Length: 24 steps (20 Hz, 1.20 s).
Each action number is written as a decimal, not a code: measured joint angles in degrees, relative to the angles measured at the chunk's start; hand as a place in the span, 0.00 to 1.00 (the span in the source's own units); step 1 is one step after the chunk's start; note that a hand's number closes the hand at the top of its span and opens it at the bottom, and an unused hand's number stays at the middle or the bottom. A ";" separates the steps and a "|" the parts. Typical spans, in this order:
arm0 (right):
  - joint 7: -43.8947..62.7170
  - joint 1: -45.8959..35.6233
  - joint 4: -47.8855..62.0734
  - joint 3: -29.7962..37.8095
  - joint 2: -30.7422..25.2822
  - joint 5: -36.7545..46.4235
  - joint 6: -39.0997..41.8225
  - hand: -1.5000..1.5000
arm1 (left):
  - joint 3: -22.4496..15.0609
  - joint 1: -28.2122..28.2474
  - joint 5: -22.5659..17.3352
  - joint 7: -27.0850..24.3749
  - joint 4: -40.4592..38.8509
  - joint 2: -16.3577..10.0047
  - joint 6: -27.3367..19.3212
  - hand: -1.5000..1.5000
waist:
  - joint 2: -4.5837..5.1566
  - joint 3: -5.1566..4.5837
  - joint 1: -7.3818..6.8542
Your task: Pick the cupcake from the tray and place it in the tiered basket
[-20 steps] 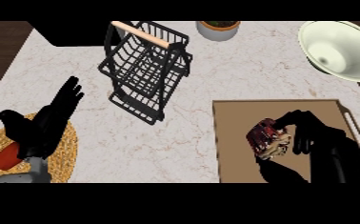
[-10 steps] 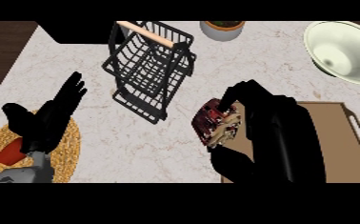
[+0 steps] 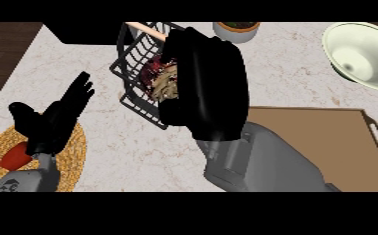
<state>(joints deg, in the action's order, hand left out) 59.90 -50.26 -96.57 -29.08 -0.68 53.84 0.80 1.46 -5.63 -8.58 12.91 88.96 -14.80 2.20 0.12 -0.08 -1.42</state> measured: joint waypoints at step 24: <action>-2.81 -16.21 38.71 -7.71 -0.10 -9.83 -24.38 1.00 | 0.59 0.13 1.31 -0.40 0.11 1.54 1.09 0.50 | -0.70 0.11 -0.44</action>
<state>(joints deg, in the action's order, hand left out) 57.09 -66.47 -57.86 -36.80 -0.78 44.01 -23.58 2.05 -5.50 -7.28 12.51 89.07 -13.26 3.29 -0.58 0.02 -1.86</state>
